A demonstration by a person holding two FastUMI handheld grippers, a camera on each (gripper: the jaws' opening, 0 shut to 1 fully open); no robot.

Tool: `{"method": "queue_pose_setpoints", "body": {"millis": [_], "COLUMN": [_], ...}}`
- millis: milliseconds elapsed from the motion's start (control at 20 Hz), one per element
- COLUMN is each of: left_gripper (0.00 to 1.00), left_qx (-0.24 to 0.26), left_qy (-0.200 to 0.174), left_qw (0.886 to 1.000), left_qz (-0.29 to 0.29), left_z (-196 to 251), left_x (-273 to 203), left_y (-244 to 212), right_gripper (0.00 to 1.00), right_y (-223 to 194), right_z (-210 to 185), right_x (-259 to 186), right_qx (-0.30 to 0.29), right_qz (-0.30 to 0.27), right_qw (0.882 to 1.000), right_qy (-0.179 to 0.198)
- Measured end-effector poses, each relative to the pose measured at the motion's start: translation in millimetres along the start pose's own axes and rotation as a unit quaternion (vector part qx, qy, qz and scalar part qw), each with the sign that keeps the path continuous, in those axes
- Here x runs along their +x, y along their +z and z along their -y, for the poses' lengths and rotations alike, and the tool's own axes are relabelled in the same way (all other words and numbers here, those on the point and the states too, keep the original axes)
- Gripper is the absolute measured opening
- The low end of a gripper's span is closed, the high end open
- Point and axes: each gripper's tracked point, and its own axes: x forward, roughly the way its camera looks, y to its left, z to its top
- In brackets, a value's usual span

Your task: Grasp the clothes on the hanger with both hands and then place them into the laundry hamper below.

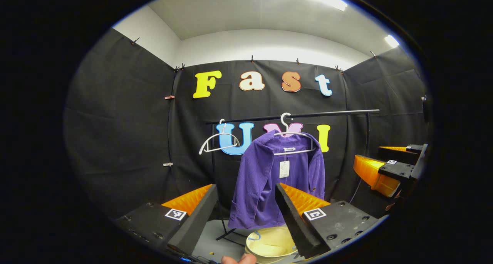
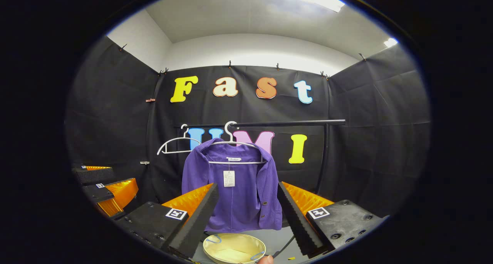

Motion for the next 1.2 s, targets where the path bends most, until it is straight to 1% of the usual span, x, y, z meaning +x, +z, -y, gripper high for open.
{"method": "queue_pose_setpoints", "body": {"millis": [150,200,250,450,650,800,950,1150,1200], "left_gripper": [0.94,0.92,0.94,0.94,0.94,0.94,0.95,0.95,0.95], "left_qx": [0.001,0.001,0.001,0.002,0.003,0.002,-0.003,-0.005,-0.005], "left_qy": [0.009,0.012,0.012,0.016,0.019,0.014,0.006,-0.025,-0.028], "left_qw": [1.000,1.000,1.000,1.000,1.000,1.000,1.000,1.000,1.000], "left_qz": [0.002,0.002,0.001,0.001,0.004,-0.003,-0.008,-0.002,0.003], "left_z": [0,1,3,12,24,36,44,53,53], "left_x": [-2,-2,-2,0,6,18,40,75,84], "left_y": [0,-1,-2,-2,1,-2,2,10,13], "right_gripper": [0.98,0.98,0.98,0.97,0.98,0.97,0.97,0.97,0.99], "right_y": [0,0,0,-5,-1,-4,-4,4,7], "right_z": [5,9,13,26,36,40,49,59,60], "right_x": [1,2,2,5,9,14,30,61,71], "right_qx": [-0.007,-0.008,-0.007,0.003,0.003,0.014,0.028,0.022,0.024], "right_qz": [0.002,0.003,0.003,-0.003,0.005,0.003,0.001,0.017,0.025], "right_qw": [1.000,1.000,1.000,1.000,1.000,1.000,1.000,0.999,0.999], "right_qy": [0.003,0.001,-0.002,-0.006,-0.003,0.001,-0.006,-0.024,-0.027]}}
